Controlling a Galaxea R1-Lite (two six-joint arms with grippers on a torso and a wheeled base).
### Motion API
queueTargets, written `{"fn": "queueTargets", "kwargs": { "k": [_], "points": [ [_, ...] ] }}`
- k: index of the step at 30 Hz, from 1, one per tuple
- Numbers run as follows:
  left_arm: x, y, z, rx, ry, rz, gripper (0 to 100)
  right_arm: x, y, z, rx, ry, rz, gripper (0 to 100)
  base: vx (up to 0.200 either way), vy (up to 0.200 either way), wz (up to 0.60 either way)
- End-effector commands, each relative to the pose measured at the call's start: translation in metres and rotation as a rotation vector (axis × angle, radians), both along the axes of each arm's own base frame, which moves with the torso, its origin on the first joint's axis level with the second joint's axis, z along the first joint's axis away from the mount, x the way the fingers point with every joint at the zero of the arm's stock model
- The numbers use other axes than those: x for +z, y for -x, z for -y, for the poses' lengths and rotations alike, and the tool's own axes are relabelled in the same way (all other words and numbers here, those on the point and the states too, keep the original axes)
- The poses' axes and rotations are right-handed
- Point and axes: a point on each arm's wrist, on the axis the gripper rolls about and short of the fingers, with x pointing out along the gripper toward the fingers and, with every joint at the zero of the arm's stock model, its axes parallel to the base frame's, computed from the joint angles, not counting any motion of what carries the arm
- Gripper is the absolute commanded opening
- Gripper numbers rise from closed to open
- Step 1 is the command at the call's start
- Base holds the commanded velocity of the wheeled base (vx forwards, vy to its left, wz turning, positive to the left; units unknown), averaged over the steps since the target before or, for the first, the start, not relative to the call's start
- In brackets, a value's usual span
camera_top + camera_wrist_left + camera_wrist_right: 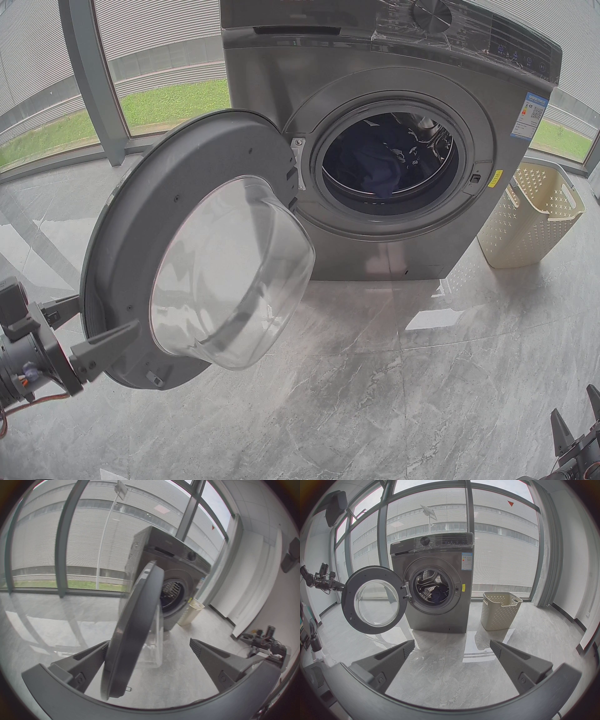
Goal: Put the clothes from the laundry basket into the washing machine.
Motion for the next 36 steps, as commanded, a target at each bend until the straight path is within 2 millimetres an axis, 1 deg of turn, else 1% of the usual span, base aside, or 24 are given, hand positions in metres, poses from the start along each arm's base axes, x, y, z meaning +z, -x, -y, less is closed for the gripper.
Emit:
{"fn": "queueTargets", "kwargs": {
  "k": [1, 6, 8, 10, 14, 16, 17, 20, 21, 22, 24, 26, 27, 32, 36],
  "points": [
    [0.000, 0.028, 0.014, -0.231, 0.052, 0.020, 100, -0.003, 0.001, 0.000, 0.001, 0.000, 0.006, 100, 0.000, 0.000, 0.00],
    [-0.001, 0.029, 0.014, -0.222, 0.065, 0.007, 100, -0.003, 0.001, 0.000, 0.001, 0.000, 0.006, 100, 0.000, 0.000, 0.00],
    [0.000, 0.028, 0.013, -0.193, 0.065, 0.011, 100, -0.003, 0.001, 0.000, 0.001, 0.000, 0.006, 100, 0.000, 0.000, 0.00],
    [0.004, 0.025, 0.010, -0.129, 0.070, 0.026, 100, -0.003, 0.001, 0.000, 0.001, 0.000, 0.006, 100, 0.000, 0.000, 0.00],
    [0.007, 0.014, 0.003, 0.005, 0.063, 0.022, 100, -0.003, 0.001, 0.000, 0.001, 0.000, 0.006, 100, 0.000, 0.000, 0.00],
    [0.006, 0.006, -0.001, 0.058, 0.056, 0.014, 100, -0.003, 0.001, 0.000, 0.001, 0.000, 0.006, 100, 0.000, 0.000, 0.00],
    [0.005, -0.001, -0.003, 0.095, 0.045, 0.002, 100, -0.003, 0.001, 0.000, 0.001, 0.000, 0.006, 100, 0.000, 0.000, 0.00],
    [0.004, -0.009, -0.002, 0.108, 0.036, -0.023, 100, -0.003, 0.001, 0.000, 0.001, 0.000, 0.006, 100, 0.000, 0.000, 0.00],
    [0.004, -0.009, -0.002, 0.108, 0.036, -0.023, 100, -0.003, 0.001, 0.000, 0.001, 0.000, 0.006, 100, 0.000, 0.000, 0.00],
    [0.000, -0.015, 0.001, 0.099, 0.023, -0.052, 100, -0.003, 0.001, 0.000, 0.001, 0.000, 0.006, 100, 0.000, 0.000, 0.00],
    [0.000, -0.022, 0.004, 0.088, 0.015, -0.070, 100, -0.003, 0.001, 0.000, 0.001, 0.000, 0.006, 100, 0.000, 0.000, 0.00],
    [0.002, -0.028, 0.009, 0.069, 0.015, -0.074, 100, -0.003, 0.001, 0.000, 0.001, 0.000, 0.006, 100, 0.000, 0.000, 0.00],
    [0.004, -0.035, 0.016, 0.042, 0.020, -0.076, 100, -0.003, 0.001, 0.000, 0.001, 0.000, 0.006, 100, 0.000, 0.000, 0.00],
    [0.010, -0.056, 0.031, 0.004, 0.023, -0.058, 100, -0.003, 0.001, 0.000, 0.001, 0.000, 0.006, 100, 0.000, 0.000, 0.00],
    [0.015, -0.066, 0.046, -0.046, 0.022, -0.061, 100, -0.003, 0.001, 0.000, 0.001, 0.000, 0.006, 100, 0.000, 0.000, 0.00]
  ]
}}
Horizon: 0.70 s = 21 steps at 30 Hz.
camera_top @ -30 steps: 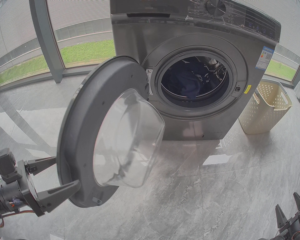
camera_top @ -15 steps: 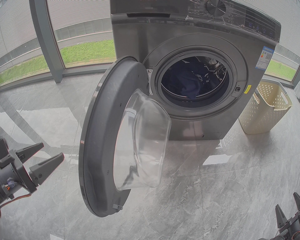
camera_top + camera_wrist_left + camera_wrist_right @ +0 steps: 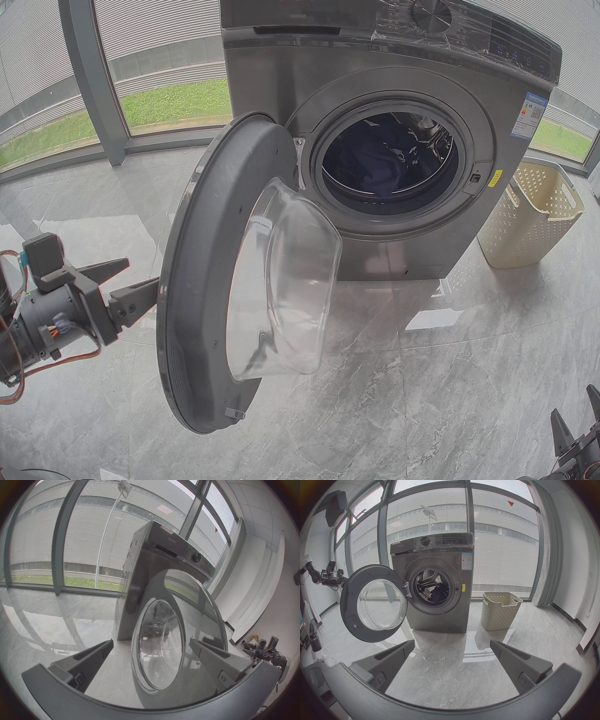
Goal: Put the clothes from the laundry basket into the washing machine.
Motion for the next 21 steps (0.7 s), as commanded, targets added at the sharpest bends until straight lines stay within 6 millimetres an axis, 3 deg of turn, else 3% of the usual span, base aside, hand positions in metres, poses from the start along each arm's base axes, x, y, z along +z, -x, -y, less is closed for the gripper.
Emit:
{"fn": "queueTargets", "kwargs": {
  "k": [1, 10, 21],
  "points": [
    [-0.001, -0.023, 0.023, -0.061, -0.016, -0.044, 100, -0.003, 0.001, 0.000, 0.000, 0.000, 0.006, 100, 0.000, 0.000, 0.00],
    [0.009, -0.051, 0.057, -0.124, -0.016, -0.039, 100, -0.003, 0.001, 0.000, 0.000, 0.000, 0.006, 100, 0.000, 0.000, 0.00],
    [0.005, -0.086, 0.106, -0.170, -0.025, -0.043, 100, -0.003, 0.001, 0.000, 0.000, 0.000, 0.006, 100, 0.000, 0.000, 0.00]
  ]
}}
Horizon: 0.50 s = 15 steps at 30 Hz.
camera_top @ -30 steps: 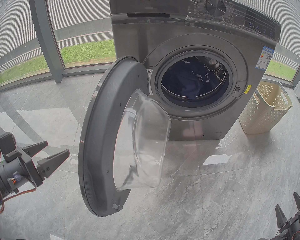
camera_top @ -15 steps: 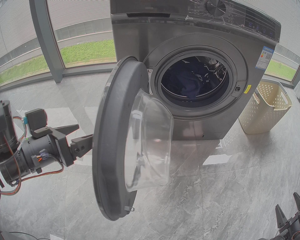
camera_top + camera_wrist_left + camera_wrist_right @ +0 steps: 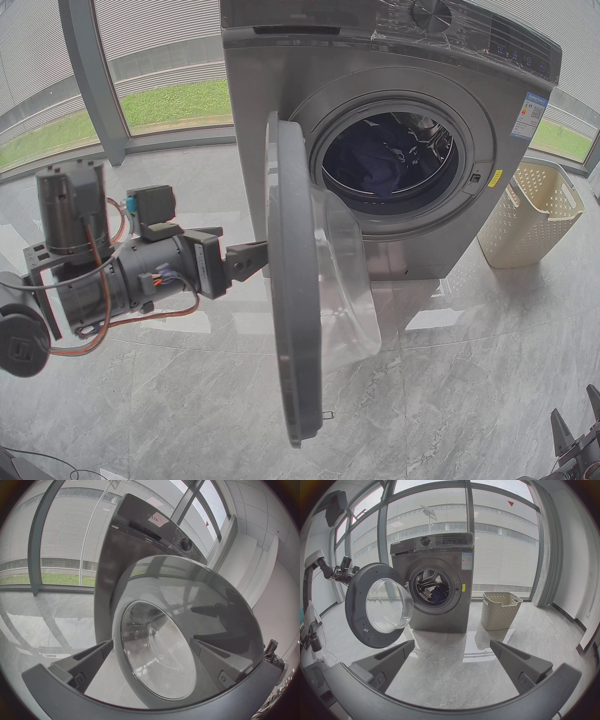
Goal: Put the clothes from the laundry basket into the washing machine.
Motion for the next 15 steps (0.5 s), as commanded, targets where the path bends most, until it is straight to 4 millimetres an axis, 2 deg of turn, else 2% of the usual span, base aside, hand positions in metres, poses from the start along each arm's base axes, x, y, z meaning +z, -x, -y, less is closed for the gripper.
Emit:
{"fn": "queueTargets", "kwargs": {
  "k": [1, 7, 9, 11, 15],
  "points": [
    [-0.009, -0.022, 0.030, -0.022, -0.007, -0.006, 100, -0.003, 0.001, 0.000, 0.000, 0.000, 0.006, 100, 0.000, 0.000, 0.00],
    [-0.011, -0.040, 0.049, -0.020, 0.019, 0.024, 100, -0.003, 0.001, 0.000, 0.000, 0.000, 0.006, 100, 0.000, 0.000, 0.00],
    [-0.011, -0.040, 0.049, -0.020, 0.019, 0.024, 100, -0.003, 0.001, 0.000, 0.000, 0.000, 0.006, 100, 0.000, 0.000, 0.00],
    [-0.009, -0.052, 0.058, -0.015, 0.044, 0.036, 100, -0.003, 0.001, 0.000, 0.000, 0.000, 0.006, 100, 0.000, 0.000, 0.00],
    [-0.010, -0.057, 0.062, -0.015, 0.048, 0.039, 100, -0.003, 0.001, 0.000, 0.000, 0.000, 0.006, 100, 0.000, 0.000, 0.00]
  ]
}}
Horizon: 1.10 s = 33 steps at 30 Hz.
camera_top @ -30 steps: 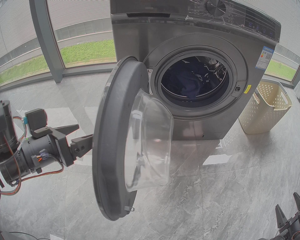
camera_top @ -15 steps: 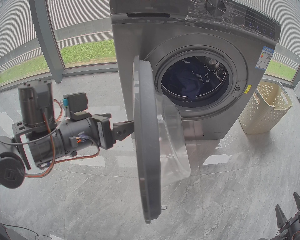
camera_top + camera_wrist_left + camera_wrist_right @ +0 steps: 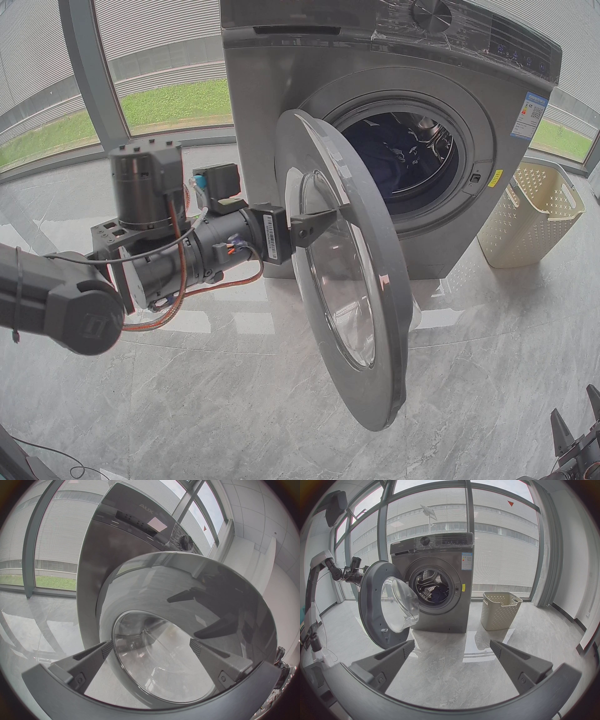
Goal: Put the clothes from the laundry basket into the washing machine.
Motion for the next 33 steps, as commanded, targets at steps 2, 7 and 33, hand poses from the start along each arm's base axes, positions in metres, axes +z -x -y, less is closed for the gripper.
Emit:
{"fn": "queueTargets", "kwargs": {
  "k": [2, 7, 33],
  "points": [
    [-0.009, -0.015, 0.012, -0.001, -0.008, -0.015, 100, -0.003, 0.001, 0.000, 0.000, 0.000, 0.006, 100, 0.000, 0.000, 0.00],
    [0.001, -0.028, 0.021, 0.008, 0.037, 0.010, 100, -0.003, 0.001, 0.000, 0.000, 0.000, 0.006, 100, 0.000, 0.000, 0.00],
    [0.023, -0.079, 0.057, 0.084, 0.167, 0.088, 100, -0.003, 0.001, 0.000, 0.000, 0.000, 0.006, 100, 0.000, 0.000, 0.00]
  ]
}}
